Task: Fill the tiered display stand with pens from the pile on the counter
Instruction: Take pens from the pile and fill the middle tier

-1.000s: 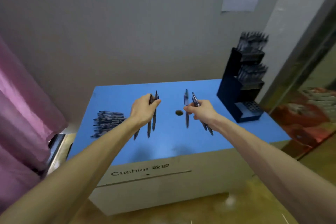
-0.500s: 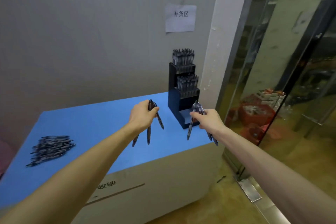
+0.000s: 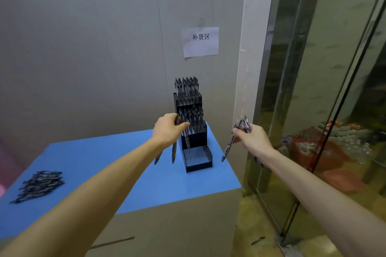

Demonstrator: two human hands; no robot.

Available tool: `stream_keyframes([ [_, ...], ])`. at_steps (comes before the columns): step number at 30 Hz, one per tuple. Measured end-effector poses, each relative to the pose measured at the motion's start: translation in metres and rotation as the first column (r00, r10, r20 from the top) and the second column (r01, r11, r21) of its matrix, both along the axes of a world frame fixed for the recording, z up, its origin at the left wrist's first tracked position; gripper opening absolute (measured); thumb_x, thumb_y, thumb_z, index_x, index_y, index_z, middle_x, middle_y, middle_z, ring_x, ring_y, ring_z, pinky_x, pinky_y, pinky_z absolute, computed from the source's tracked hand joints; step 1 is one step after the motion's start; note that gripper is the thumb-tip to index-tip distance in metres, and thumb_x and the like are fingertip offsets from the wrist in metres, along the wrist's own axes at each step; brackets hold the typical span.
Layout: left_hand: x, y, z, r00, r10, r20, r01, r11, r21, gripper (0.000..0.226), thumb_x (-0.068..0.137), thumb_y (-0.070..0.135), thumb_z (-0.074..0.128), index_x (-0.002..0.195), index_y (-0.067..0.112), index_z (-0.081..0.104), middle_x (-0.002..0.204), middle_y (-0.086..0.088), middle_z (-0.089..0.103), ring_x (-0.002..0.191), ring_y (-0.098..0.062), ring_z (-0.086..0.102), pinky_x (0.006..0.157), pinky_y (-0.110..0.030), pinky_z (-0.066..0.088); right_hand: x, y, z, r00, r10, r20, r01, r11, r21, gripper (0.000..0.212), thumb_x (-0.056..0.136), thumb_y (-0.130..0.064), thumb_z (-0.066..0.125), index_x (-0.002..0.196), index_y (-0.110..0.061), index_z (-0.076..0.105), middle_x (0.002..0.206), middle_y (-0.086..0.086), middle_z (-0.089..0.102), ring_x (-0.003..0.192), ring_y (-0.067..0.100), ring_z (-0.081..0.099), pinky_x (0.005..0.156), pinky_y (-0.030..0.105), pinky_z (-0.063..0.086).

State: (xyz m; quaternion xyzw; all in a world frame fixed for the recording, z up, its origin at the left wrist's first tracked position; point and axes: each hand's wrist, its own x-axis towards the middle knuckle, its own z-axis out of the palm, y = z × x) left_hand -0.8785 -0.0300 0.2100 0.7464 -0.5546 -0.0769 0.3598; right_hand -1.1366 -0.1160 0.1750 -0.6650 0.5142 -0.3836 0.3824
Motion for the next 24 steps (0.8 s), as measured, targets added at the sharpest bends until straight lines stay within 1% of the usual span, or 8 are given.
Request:
stream_keyframes([
  [3, -0.009, -0.017, 0.004, 0.999, 0.019, 0.035, -0.019, 1.000, 0.012, 0.044, 0.095, 0.043, 0.069, 0.071, 0.015, 0.045, 0.074, -0.014, 0.067, 0.079, -0.030, 0.070, 0.074, -0.051, 0.058, 0.004, -0.022, 0.005, 0.999, 0.039, -0.019, -0.039, 0.998, -0.042, 0.017, 0.094, -0.035, 0.070, 0.090, -0.019, 0.071, 0.085, 0.011, 0.072, 0.075, 0.027, 0.065, 0.072, 0.041, 0.055],
  [6, -0.011, -0.037, 0.004, 0.998, 0.033, 0.058, -0.034, 0.999, 0.021, 0.042, 0.096, 0.042, 0.068, 0.073, 0.013, 0.048, 0.076, -0.013, 0.068, 0.077, -0.032, 0.068, 0.071, -0.047, 0.055, 0.013, -0.041, 0.007, 0.995, 0.081, -0.067, -0.086, 0.993, -0.076, 0.026, 0.092, -0.032, 0.071, 0.098, -0.007, 0.070, 0.085, 0.014, 0.070, 0.075, 0.028, 0.063, 0.072, 0.042, 0.056],
  [9, -0.003, -0.060, 0.000, 0.998, 0.014, 0.055, -0.016, 0.999, 0.047, 0.040, 0.097, 0.039, 0.068, 0.083, 0.003, 0.057, 0.080, -0.013, 0.070, 0.081, -0.033, 0.067, 0.073, -0.047, 0.055, 0.025, -0.064, 0.004, 0.990, 0.087, -0.111, -0.100, 0.988, -0.116, 0.027, 0.092, -0.029, 0.070, 0.100, -0.004, 0.069, 0.089, 0.015, 0.070, 0.076, 0.027, 0.064, 0.077, 0.048, 0.058],
  [14, 0.025, -0.104, -0.003, 0.999, 0.007, 0.033, -0.008, 0.999, 0.044, 0.040, 0.099, 0.039, 0.064, 0.093, -0.001, 0.062, 0.081, -0.011, 0.070, 0.079, -0.030, 0.067, 0.079, -0.050, 0.057, 0.046, -0.111, 0.008, 0.983, 0.111, -0.147, -0.132, 0.982, -0.139, 0.018, 0.094, -0.029, 0.067, 0.090, -0.012, 0.068, 0.084, 0.003, 0.070, 0.080, 0.024, 0.065, 0.070, 0.035, 0.053],
  [17, 0.048, -0.135, 0.006, 0.999, 0.026, 0.023, -0.027, 1.000, 0.008, 0.043, 0.101, 0.041, 0.060, 0.093, -0.001, 0.064, 0.082, -0.017, 0.070, 0.070, -0.027, 0.063, 0.076, -0.049, 0.056, 0.064, -0.144, 0.026, 0.977, 0.160, -0.139, -0.181, 0.972, -0.151, 0.025, 0.100, -0.032, 0.060, 0.087, -0.012, 0.071, 0.080, -0.004, 0.073, 0.077, 0.018, 0.066, 0.066, 0.030, 0.048],
  [19, 0.063, -0.157, 0.016, 0.998, 0.050, 0.025, -0.050, 0.998, -0.028, 0.044, 0.102, 0.041, 0.059, 0.090, 0.000, 0.064, 0.082, -0.019, 0.071, 0.067, -0.025, 0.060, 0.074, -0.046, 0.055, 0.081, -0.165, 0.041, 0.975, 0.179, -0.133, -0.202, 0.963, -0.179, 0.028, 0.100, -0.033, 0.060, 0.090, -0.009, 0.071, 0.080, -0.001, 0.073, 0.069, 0.013, 0.060, 0.060, 0.028, 0.043],
  [21, 0.079, -0.177, 0.023, 0.997, 0.074, 0.021, -0.072, 0.995, -0.072, 0.045, 0.101, 0.042, 0.060, 0.088, -0.001, 0.064, 0.081, -0.018, 0.071, 0.068, -0.025, 0.060, 0.073, -0.044, 0.055, 0.098, -0.184, 0.051, 0.974, 0.186, -0.129, -0.210, 0.955, -0.211, 0.030, 0.099, -0.033, 0.062, 0.092, -0.004, 0.069, 0.078, 0.009, 0.067, 0.065, 0.016, 0.050, 0.058, 0.028, 0.037],
  [24, 0.096, -0.202, 0.027, 0.995, 0.097, 0.001, -0.097, 0.989, -0.113, 0.044, 0.099, 0.042, 0.063, 0.086, 0.001, 0.066, 0.076, -0.016, 0.069, 0.064, -0.022, 0.055, 0.065, -0.036, 0.048, 0.121, -0.210, 0.058, 0.976, 0.187, -0.112, -0.209, 0.948, -0.240, 0.026, 0.096, -0.029, 0.067, 0.091, -0.004, 0.067, 0.077, 0.004, 0.060, 0.069, 0.019, 0.048, 0.059, 0.028, 0.038],
])
